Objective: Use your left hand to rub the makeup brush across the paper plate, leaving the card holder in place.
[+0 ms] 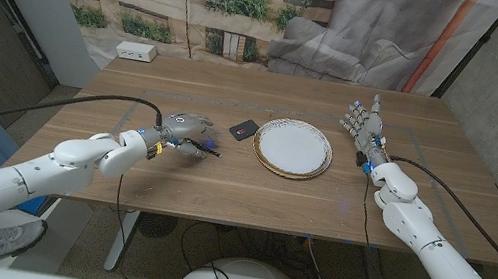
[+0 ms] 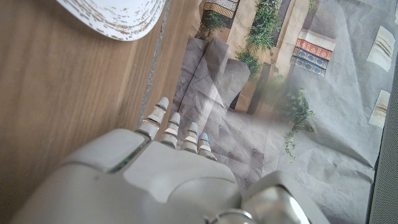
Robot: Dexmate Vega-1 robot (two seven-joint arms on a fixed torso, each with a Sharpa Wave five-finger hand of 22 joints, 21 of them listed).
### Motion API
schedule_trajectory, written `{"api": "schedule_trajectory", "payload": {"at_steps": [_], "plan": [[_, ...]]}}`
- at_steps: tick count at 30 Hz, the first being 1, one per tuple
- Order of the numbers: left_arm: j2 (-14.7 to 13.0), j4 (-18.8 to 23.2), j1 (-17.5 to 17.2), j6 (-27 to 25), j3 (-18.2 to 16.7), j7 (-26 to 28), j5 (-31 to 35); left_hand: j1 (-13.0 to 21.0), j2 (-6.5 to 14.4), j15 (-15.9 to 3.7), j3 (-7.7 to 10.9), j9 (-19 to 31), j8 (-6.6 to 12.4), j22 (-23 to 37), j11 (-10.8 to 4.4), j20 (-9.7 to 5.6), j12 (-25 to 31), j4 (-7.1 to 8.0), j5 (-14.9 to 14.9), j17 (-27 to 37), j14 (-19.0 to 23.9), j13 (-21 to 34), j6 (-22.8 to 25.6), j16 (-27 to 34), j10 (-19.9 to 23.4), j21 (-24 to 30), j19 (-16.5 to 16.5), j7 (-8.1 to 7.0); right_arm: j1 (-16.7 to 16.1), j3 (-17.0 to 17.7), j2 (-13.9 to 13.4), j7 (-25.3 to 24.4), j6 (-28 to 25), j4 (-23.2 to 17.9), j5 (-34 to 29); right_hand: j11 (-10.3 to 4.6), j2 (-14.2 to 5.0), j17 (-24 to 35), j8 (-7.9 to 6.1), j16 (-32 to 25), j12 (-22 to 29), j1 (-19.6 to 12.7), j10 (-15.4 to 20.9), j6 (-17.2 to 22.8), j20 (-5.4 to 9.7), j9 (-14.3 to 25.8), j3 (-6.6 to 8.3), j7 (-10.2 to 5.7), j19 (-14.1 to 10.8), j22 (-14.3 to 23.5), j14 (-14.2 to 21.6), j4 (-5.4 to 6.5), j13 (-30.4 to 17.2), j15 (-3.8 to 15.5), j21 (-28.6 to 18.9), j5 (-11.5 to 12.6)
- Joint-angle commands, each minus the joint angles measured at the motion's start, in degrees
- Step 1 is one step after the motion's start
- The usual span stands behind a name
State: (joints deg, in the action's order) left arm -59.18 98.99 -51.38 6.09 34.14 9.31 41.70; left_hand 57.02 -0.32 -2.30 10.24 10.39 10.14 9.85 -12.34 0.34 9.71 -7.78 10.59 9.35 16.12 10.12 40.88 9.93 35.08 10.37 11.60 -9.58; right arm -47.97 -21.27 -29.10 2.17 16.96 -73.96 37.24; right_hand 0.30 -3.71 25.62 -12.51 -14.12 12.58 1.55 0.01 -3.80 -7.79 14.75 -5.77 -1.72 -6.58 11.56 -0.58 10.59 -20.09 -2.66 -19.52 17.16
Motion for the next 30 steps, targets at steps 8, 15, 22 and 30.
{"api": "schedule_trajectory", "payload": {"at_steps": [8,15,22,30], "plan": [[1.26,2.64,-2.11,-1.87,-5.4,-5.72,-15.13,-5.43,0.62,-4.02,-1.33,-0.05,0.22,0.0,0.47,0.03,-0.02,1.49,-0.46,0.22,-2.36,0.03,-2.2,0.08,-5.74,0.13,-2.25,0.08,-0.01,0.02,0.03,-0.14,0.05,0.07,-0.03,0.1,-5.7,0.19,-0.3,-0.21,0.41,-0.32,-0.43,-0.44,-0.38,0.15,-0.04,0.06,-0.03,0.33,-0.05,0.26,-0.05,-0.5,-0.35,0.35],[3.21,0.7,-4.19,0.64,-7.98,-1.43,-22.16,-6.53,1.03,-4.53,-1.43,-0.07,0.52,0.0,0.54,-0.63,0.34,1.73,-0.51,0.17,-1.35,0.0,-1.95,0.46,-5.93,0.57,-1.34,0.21,-0.01,0.02,0.04,-0.14,0.07,0.09,-0.04,0.14,-5.71,0.19,-0.28,-0.2,0.37,-0.32,-0.52,-0.48,-0.4,0.15,-0.04,0.04,0.0,0.33,-0.06,0.26,-0.05,-0.56,-0.34,0.35],[5.31,-2.06,-5.77,5.38,-9.48,4.0,-25.79,-7.48,2.2,-4.36,-1.14,-0.09,0.32,0.0,1.46,-0.88,0.11,1.81,-0.36,0.11,-0.2,-0.02,-2.9,0.53,-7.81,0.69,-0.85,0.94,-0.02,0.02,0.03,-0.15,0.05,0.06,-0.04,0.05,-5.71,0.19,-0.28,-0.23,0.41,-0.32,-0.42,-0.5,-0.39,0.15,-0.03,0.06,-0.01,0.33,-0.01,0.26,-0.05,-0.55,-0.34,0.35],[8.49,-4.41,-6.98,7.05,-10.48,6.24,-31.03,-8.2,3.02,-3.61,-0.86,-0.13,-0.19,0.0,2.23,-1.16,0.12,1.63,-0.28,0.06,-0.08,-0.04,-5.3,0.3,-9.65,0.58,-1.05,1.37,-0.02,0.02,0.03,-0.17,0.04,0.05,-0.04,0.06,-5.7,0.19,-0.28,-0.21,0.38,-0.32,-0.49,-0.49,-0.4,0.15,-0.04,0.03,0.0,0.33,-0.05,0.26,-0.05,-0.49,-0.34,0.35]]}}
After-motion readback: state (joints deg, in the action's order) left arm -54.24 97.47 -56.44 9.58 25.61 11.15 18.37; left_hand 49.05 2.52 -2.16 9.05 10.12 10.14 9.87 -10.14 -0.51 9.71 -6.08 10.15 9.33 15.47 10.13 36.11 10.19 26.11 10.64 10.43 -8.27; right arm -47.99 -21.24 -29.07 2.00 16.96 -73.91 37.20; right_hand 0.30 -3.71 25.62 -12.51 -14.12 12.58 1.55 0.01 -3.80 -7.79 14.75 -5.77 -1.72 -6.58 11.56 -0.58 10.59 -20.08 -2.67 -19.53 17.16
